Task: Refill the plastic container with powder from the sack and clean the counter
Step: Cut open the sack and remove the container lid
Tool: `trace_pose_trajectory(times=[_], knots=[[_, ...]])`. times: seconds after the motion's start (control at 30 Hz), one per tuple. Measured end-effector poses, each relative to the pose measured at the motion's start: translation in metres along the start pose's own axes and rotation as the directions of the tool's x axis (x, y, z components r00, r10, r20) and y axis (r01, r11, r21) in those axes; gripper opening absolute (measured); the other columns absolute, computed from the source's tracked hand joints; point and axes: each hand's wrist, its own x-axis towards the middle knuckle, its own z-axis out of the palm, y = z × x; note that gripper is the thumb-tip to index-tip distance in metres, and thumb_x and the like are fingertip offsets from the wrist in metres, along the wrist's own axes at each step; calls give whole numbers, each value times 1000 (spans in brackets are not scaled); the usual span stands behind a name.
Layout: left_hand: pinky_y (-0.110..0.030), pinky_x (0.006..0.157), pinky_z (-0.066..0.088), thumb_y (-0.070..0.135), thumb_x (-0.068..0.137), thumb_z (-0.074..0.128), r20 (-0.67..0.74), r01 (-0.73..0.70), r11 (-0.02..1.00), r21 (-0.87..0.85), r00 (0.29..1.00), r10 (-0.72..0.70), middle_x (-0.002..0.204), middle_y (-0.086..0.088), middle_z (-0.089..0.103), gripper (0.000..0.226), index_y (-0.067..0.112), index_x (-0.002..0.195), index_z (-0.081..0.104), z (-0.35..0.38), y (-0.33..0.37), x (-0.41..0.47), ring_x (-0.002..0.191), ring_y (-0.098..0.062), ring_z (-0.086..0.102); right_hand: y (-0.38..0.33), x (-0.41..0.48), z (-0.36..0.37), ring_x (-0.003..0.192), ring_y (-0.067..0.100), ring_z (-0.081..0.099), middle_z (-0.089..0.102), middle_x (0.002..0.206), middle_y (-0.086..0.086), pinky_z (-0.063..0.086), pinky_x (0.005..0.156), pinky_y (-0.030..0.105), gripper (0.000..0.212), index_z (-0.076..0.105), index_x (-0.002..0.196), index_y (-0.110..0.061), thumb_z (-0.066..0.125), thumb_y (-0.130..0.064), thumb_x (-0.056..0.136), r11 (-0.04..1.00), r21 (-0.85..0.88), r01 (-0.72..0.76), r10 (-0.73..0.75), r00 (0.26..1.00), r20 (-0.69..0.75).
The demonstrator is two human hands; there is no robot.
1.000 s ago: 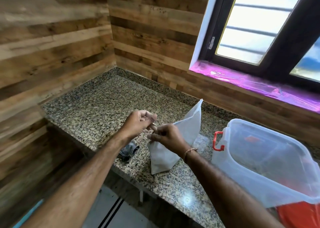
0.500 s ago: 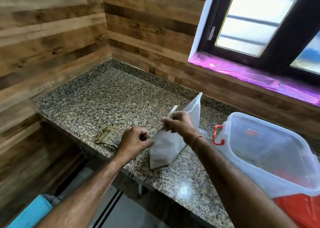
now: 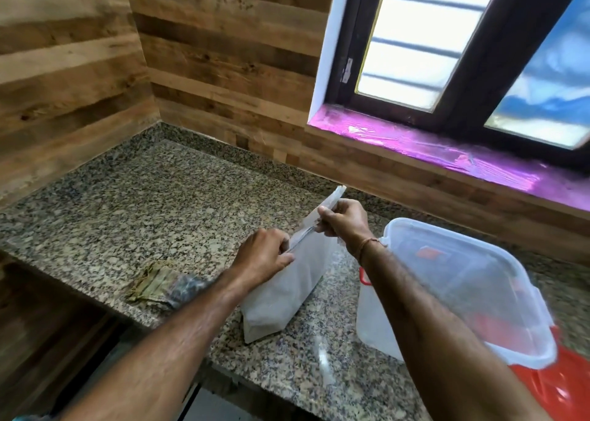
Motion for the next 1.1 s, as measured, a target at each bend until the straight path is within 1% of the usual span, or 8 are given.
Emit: trace_pose_trajectory(times=[0.27, 0.43, 0.63, 0.7, 0.77, 0.87, 0.97, 1.1], knots=[[-29, 60, 42, 33, 77, 70, 82, 46, 995, -91, 996, -38, 69, 9, 59, 20, 27, 70, 53, 8, -1, 20, 67, -14, 57, -4, 72, -29, 46, 10, 68, 69, 65, 12, 50, 42, 20, 24, 63, 71, -10, 71, -17, 92, 997, -3, -72, 72, 997, -36], [-29, 56, 33, 28, 66, 65, 108, 8, 980, -200, 994, 14, 60, 8, 49, 19, 23, 60, 47, 15, 2, 40, 59, -10, 43, 3, 116, -52, 48, 18, 68, 72, 71, 17, 62, 54, 34, 25, 61, 69, -7, 72, -12, 91, 990, 85, -115, 132, 960, -248], [-30, 58, 31, 17, 77, 70, 119, 35, 974, -224, 993, -9, 67, 8, 48, 25, 24, 68, 48, 23, 1, 35, 61, -9, 39, 18, 133, -62, 38, 10, 64, 67, 66, 14, 46, 33, 18, 23, 57, 73, -5, 69, -7, 94, 950, 170, -263, 281, 955, -94], [-28, 57, 32, 20, 77, 73, 165, 62, 964, -258, 986, -19, 67, 10, 47, 24, 25, 70, 50, 24, 1, 34, 60, -7, 38, 18, 133, -63, 55, 18, 73, 70, 84, 19, 54, 42, 24, 21, 56, 82, -6, 76, -7, 87, 938, 141, -317, 333, 937, -104], [-26, 56, 35, 24, 77, 80, 235, 163, 894, -416, 970, -67, 63, 12, 48, 25, 25, 75, 55, 26, -3, 30, 57, -5, 41, 15, 130, -56, 95, 30, 72, 65, 110, 18, 61, 72, 41, 45, 51, 107, -11, 83, -19, 77, 945, -229, -232, 149, 933, -328], [-20, 51, 38, 20, 83, 84, 361, 320, 706, -631, 927, -98, 60, 12, 48, 25, 18, 89, 59, 26, -7, 23, 52, -2, 44, -6, 109, -32, 118, 27, 54, 58, 123, 5, 42, 102, 46, 56, 53, 128, -24, 71, -48, 81, 580, -796, 175, -497, 850, -175], [-15, 51, 39, 22, 86, 83, 451, 399, 653, -643, 887, -98, 67, 10, 52, 28, 12, 101, 61, 22, -9, 12, 57, -2, 47, -32, 103, -3, 105, 23, 63, 68, 107, -2, 38, 101, 47, 50, 67, 102, -28, 56, -72, 80, 337, -896, 290, -188, 953, 238], [-15, 49, 40, 60, 86, 72, 524, 477, 625, -618, 842, -125, 78, 4, 56, 56, 8, 102, 59, 16, -22, -7, 55, -3, 47, -33, 109, -8, 109, 25, 68, 71, 117, 2, 53, 92, 39, 68, 71, 111, -22, 59, -78, 74, 207, -966, 155, 127, 975, 184]])
